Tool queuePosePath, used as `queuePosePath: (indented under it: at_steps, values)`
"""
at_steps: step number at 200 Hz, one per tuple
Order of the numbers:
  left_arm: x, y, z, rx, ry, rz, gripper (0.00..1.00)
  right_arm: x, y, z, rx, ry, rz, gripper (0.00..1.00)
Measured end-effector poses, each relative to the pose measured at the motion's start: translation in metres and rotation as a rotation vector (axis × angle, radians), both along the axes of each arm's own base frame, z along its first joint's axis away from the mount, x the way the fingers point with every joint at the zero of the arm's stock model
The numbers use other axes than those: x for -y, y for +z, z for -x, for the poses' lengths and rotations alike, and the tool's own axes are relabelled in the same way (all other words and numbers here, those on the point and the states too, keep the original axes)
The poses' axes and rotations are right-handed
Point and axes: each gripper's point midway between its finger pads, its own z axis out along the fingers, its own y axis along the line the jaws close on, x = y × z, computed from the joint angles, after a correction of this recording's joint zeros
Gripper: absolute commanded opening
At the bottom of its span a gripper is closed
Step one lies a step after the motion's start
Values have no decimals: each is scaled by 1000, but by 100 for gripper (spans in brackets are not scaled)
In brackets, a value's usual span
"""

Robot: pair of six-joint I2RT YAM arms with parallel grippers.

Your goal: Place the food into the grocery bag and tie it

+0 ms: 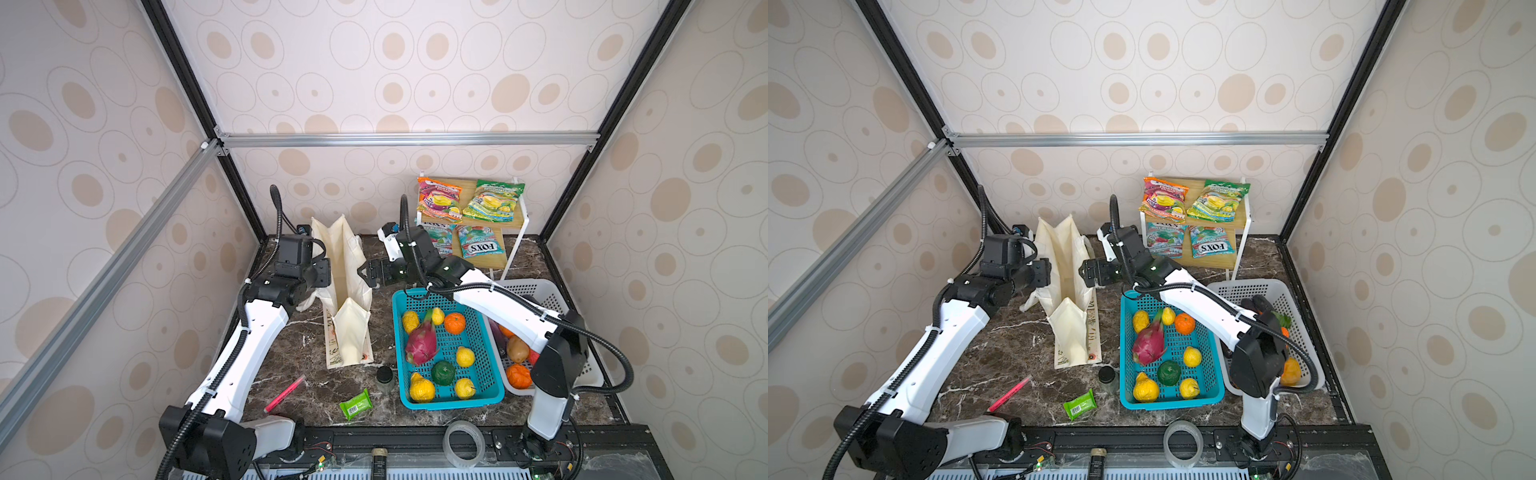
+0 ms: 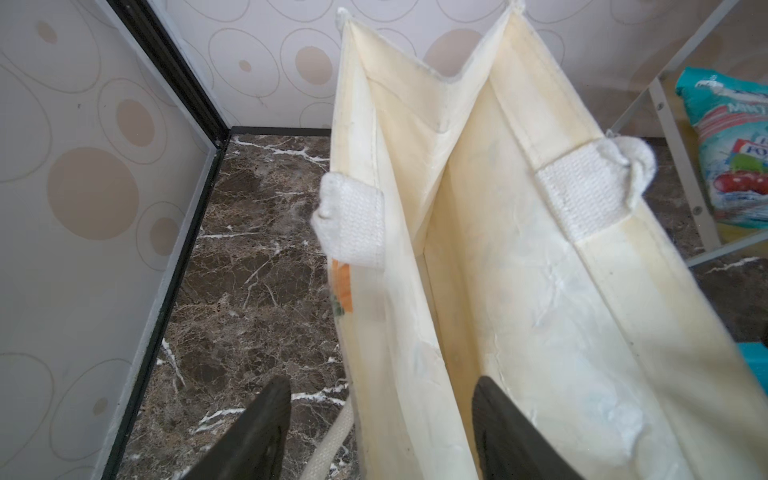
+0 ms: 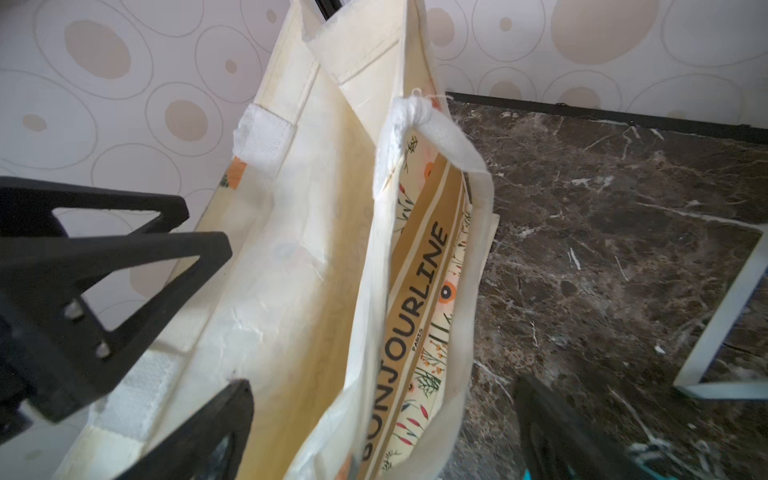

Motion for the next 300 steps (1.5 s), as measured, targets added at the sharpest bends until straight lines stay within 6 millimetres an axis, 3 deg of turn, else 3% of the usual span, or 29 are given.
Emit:
queuePosePath:
  at_steps: [11,19,29,42,59,89,115,176,191,207,227,273,286,300]
  values:
    - [-1,-11,-5,-20,6,-3,59,-7,-6,-6,-14,-2,4,98]
    - [0,-22,-8,-41,4,1,44,-11,-12,-10,-25,-4,12,90]
    - [2,-38,-10,-73,-2,10,21,-15,-19,-14,-34,-4,22,69]
    - [4,-53,-11,-105,-6,14,4,-19,-30,-17,-53,-6,37,41]
    - [3,-55,-12,-103,0,11,0,-21,-37,-21,-56,-20,73,15]
    - [-6,-41,-14,-66,39,-17,0,-12,-30,-25,6,-74,172,4]
    - [-19,-34,-12,-53,85,-46,0,9,-25,-22,48,-130,245,3]
    - [-65,2,4,23,226,-72,0,86,-10,-11,72,-258,318,4]
    - [-69,14,9,56,238,-67,0,103,-13,-9,55,-284,313,3]
    - [-66,17,10,67,224,-54,0,108,-14,-10,44,-290,307,3]
    - [-60,4,5,51,192,-32,0,105,-14,-10,40,-285,297,4]
    - [-40,-50,4,-8,97,36,0,100,-31,-4,-3,-257,291,7]
    - [-37,-54,2,1,79,53,0,97,-35,-4,-10,-250,285,13]
    - [-33,-54,-1,20,63,67,0,94,-34,-5,-11,-242,271,26]
